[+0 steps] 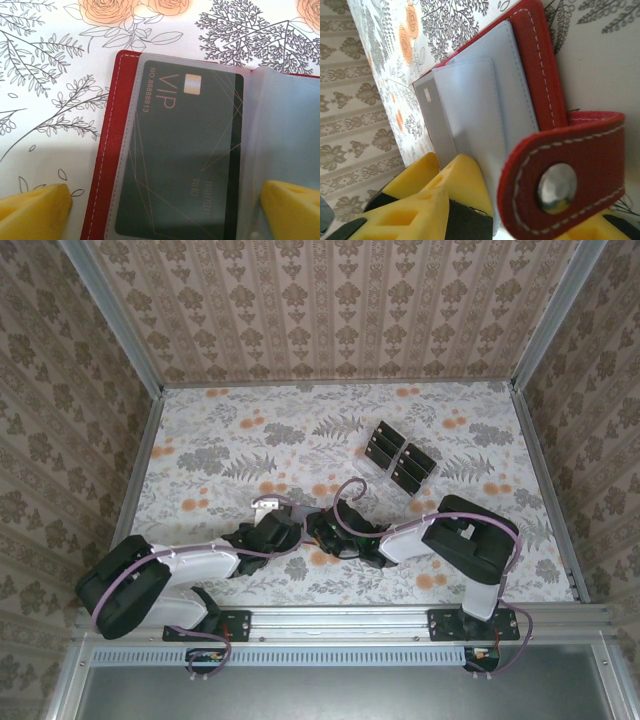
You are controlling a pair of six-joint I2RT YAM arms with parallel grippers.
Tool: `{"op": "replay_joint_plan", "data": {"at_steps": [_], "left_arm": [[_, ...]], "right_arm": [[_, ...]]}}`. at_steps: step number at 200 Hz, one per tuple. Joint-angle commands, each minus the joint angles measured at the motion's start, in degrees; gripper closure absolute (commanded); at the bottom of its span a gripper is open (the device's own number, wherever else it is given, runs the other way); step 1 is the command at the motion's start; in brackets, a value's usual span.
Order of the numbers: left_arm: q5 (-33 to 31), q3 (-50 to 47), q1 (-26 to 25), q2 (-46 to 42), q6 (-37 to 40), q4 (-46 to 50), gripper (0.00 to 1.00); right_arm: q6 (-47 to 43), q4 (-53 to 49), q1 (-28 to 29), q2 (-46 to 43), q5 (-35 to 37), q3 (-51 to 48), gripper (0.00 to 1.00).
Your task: Put the credit cards into the card holder
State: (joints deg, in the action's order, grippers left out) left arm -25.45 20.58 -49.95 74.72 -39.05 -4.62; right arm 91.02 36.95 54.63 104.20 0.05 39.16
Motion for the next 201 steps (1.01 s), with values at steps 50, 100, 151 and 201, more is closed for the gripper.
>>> {"op": "replay_joint_plan", "data": {"at_steps": [50,100,151,201], "left_arm": [[0.93,-1.94,0.04,-0.54,-0.33,4.21,0.0],[0.84,-1.95,0.03,-0.93,-0.3,4.36,0.0],[0.41,-1.76,0.13,-4.87,0.13,6.39,0.0],[0.05,-0.68,0.47,-11.63,1.1,10.49,0.0]], "right_arm": [[6.67,7.81,0.48,4.09,1.83,-2.33,0.58],[7.5,7.6,0.39,5.62,1.6,-1.28,0.59],[6.48,2.72,-0.77,4.83,1.58,-0.84,0.59],[0.72,-7.37,-5.38,2.23,-1.36,-0.41,0.59]]}}
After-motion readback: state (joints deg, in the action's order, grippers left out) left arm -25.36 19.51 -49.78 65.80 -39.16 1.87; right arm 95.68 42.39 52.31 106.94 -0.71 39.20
